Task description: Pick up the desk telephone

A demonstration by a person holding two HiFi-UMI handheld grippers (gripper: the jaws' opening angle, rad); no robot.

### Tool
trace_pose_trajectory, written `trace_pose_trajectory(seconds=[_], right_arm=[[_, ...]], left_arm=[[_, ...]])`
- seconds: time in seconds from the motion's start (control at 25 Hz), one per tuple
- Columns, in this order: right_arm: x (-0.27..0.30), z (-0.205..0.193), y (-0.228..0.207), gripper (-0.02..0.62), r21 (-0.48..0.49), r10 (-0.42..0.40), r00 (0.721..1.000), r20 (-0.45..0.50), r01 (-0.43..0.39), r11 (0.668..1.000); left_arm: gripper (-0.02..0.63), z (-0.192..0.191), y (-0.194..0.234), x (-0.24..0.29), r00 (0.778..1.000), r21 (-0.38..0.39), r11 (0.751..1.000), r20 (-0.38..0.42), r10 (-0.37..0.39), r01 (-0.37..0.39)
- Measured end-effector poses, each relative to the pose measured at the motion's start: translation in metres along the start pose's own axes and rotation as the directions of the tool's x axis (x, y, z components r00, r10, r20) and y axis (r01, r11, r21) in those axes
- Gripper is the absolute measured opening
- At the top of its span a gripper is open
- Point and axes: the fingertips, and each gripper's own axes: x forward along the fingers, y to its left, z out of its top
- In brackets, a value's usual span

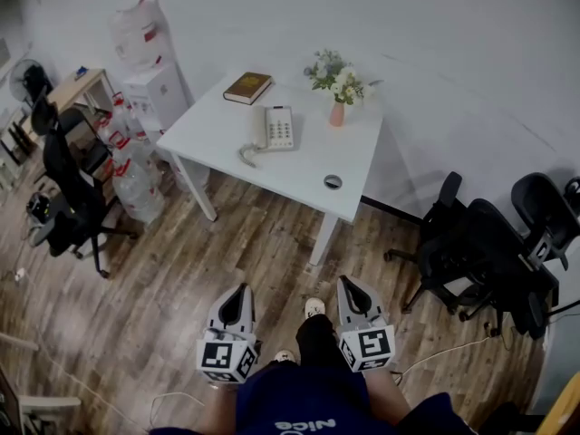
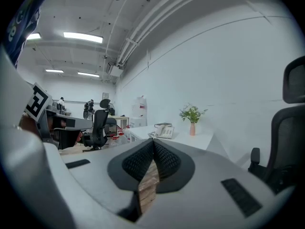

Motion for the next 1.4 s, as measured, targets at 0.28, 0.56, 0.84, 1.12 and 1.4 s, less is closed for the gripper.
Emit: trace_pose_trajectory(seconds=[0.28, 0.56, 0.84, 1.12, 1.4], right_arm=[[0.073, -0.004, -0.053, 0.021, 0.003, 0.03, 0.999, -0.027, -0.03, 1.0], [0.148, 0.012, -0.106, 0.022, -0.018, 0.094, 0.996, -0.012, -0.094, 0.995], [0.193, 0.014, -0.141, 0.021, -0.033, 0.166, 0.986, -0.032, -0.167, 0.985], [0.212, 0.011, -0.156, 0.022, -0.032, 0.202, 0.978, -0.044, -0.204, 0.979], [0.23, 0.01, -0.163, 0.021, -0.025, 0.209, 0.977, -0.046, -0.211, 0.977]], left_arm=[[0.017, -0.002, 0.003, 0.079, 0.999, -0.086, 0.996, -0.033, 0.017, -0.019], [0.017, 0.011, 0.008, 0.159, 0.997, -0.05, 0.996, -0.033, 0.067, -0.069], [0.017, 0.015, 0.006, 0.219, 0.992, -0.068, 0.99, -0.032, 0.119, -0.121], [0.017, 0.02, 0.007, 0.245, 0.991, -0.035, 0.991, -0.039, 0.124, -0.126], [0.017, 0.019, 0.023, 0.264, 0.989, -0.034, 0.99, -0.045, 0.137, -0.139]])
